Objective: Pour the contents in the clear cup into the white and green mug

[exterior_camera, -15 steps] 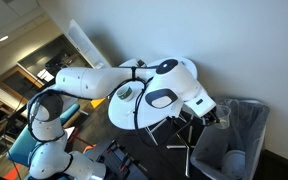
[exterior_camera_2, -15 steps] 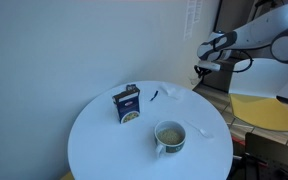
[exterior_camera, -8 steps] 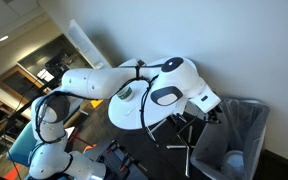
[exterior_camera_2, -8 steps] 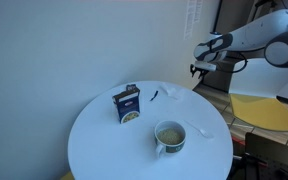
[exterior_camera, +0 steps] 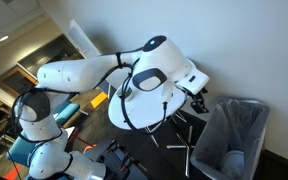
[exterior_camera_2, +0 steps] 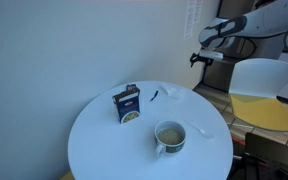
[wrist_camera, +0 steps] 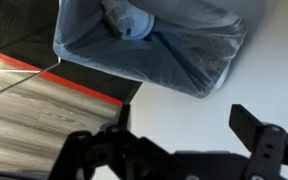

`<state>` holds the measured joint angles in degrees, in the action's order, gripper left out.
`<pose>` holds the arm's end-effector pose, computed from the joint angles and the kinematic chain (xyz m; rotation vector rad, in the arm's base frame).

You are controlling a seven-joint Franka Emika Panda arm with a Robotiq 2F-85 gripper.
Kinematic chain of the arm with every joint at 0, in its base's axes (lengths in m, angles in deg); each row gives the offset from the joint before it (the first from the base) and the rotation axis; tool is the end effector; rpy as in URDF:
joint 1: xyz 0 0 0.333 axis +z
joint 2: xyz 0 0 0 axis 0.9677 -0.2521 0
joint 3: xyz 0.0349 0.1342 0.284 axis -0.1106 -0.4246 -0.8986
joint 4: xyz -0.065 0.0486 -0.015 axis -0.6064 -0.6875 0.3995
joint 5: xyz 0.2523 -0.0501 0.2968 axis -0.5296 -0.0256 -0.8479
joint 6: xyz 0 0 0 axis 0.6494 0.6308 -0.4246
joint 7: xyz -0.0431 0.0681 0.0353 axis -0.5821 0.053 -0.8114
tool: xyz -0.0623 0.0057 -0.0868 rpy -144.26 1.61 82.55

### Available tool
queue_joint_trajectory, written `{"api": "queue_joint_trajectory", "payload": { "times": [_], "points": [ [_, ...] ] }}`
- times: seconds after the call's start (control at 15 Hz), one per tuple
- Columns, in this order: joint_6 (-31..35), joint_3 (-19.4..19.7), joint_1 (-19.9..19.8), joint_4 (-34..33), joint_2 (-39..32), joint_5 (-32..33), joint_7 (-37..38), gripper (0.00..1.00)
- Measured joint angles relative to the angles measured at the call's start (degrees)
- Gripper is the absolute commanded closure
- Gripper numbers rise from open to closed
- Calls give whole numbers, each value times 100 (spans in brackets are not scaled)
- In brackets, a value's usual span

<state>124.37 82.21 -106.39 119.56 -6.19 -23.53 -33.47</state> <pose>0.5215 -0.5033 0.3761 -2.5433 1.6997 -0.4127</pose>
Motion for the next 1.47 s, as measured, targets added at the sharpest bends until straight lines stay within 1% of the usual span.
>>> {"api": "queue_joint_trajectory", "payload": {
  "times": [0.27, 0.47, 0.67, 0.8, 0.93, 1.13, 1.27, 1.47],
  "points": [
    [-1394, 5, 31, 483, 1170, 315, -824, 0],
    [-1962, 13, 244, 1093, 2066, 619, -1196, 0],
    [-2063, -19, 699, 1855, 2861, 884, -1270, 0],
    [-2053, -111, 1031, 2324, 3275, 1002, -1245, 0],
    [-2022, -258, 1338, 2733, 3579, 1063, -1231, 0],
    [-1977, -513, 1703, 3201, 3825, 1230, -1215, 0],
    [-1977, -617, 1844, 3381, 3915, 1406, -1215, 0],
    [-1977, -621, 1863, 3443, 3985, 1447, -1220, 0]
  ]
}}
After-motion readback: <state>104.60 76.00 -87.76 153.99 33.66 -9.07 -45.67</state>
